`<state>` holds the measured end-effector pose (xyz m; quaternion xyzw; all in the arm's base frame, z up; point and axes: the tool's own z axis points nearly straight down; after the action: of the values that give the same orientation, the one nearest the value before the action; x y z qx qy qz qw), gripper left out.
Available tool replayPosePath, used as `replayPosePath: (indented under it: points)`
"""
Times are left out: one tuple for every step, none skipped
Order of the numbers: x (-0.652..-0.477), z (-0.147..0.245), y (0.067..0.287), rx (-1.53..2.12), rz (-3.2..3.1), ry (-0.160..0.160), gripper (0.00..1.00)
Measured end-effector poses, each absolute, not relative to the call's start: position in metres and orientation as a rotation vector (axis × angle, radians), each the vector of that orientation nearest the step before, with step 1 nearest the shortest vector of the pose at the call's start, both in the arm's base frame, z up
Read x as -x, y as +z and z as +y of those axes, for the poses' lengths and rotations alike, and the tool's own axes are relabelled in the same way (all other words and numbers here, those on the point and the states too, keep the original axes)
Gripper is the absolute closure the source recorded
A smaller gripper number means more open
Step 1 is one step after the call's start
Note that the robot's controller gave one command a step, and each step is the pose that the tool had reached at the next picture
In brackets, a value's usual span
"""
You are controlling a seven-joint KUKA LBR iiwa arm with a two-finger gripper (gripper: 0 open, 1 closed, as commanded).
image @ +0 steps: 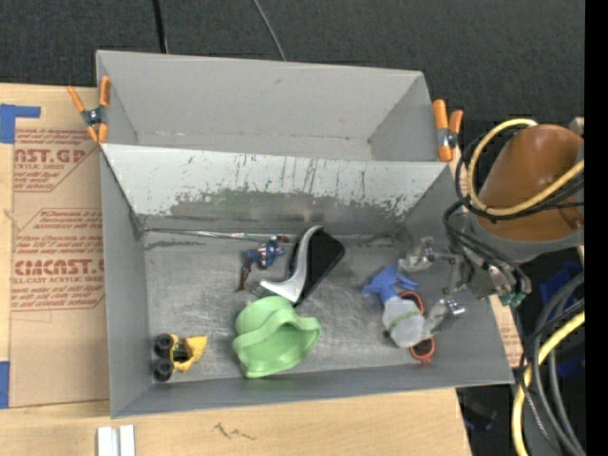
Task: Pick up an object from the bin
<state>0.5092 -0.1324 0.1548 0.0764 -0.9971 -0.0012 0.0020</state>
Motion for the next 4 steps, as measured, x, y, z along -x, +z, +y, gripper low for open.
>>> replayPosePath:
  points:
    - [-0.529,-0.143,0.164,-0.551,-3.095,0.000,0.00]
    - [-0.528,-0.138,0.114,-0.796,-3.047,0.006,0.00]
    - [-0.525,-0.137,0.099,-0.861,-3.025,0.001,0.00]
    - [-0.545,-0.128,0.097,-1.189,-2.909,-0.003,0.00]
